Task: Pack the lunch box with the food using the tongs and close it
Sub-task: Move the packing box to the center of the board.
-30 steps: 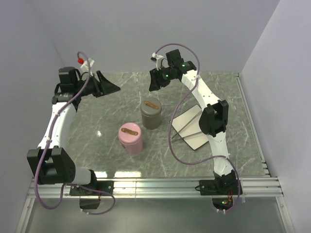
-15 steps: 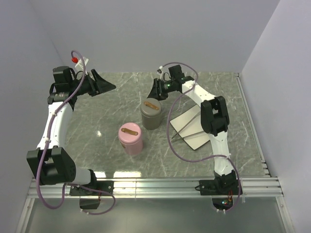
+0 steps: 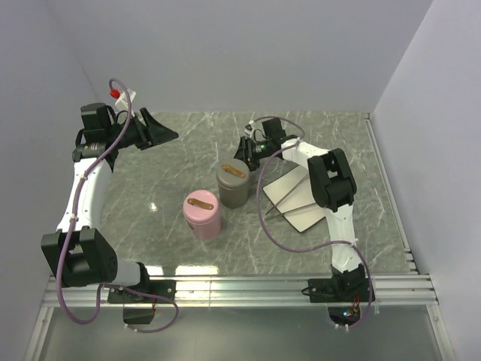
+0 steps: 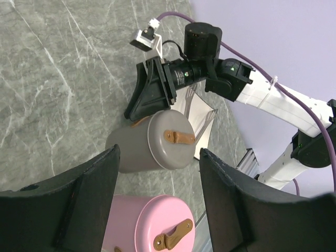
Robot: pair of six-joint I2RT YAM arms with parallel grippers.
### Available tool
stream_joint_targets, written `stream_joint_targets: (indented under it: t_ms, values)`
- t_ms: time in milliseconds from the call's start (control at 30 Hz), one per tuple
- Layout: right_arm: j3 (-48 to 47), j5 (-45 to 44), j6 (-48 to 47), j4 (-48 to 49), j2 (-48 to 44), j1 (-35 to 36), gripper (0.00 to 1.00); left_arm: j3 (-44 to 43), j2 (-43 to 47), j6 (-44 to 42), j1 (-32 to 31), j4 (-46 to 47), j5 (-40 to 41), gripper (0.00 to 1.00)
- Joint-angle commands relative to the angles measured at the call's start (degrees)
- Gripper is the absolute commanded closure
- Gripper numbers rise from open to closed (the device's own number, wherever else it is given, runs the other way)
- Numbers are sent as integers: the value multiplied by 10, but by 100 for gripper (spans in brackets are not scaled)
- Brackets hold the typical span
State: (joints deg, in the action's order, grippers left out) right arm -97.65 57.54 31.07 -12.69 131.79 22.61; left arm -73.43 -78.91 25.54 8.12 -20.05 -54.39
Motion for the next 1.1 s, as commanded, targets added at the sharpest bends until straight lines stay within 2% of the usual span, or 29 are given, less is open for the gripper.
stream_joint_targets:
  t_ms: [0, 500, 1067]
  values:
    - [27, 24, 5, 32, -60, 3, 50, -15, 23, -10, 3, 12, -19, 32]
    - [62, 21, -104, -60, -99, 25, 51, -19, 31, -9, 5, 11, -20, 32]
    - [156, 23, -112, -52, -160, 38, 52, -4, 41, -12, 4, 14, -23, 31]
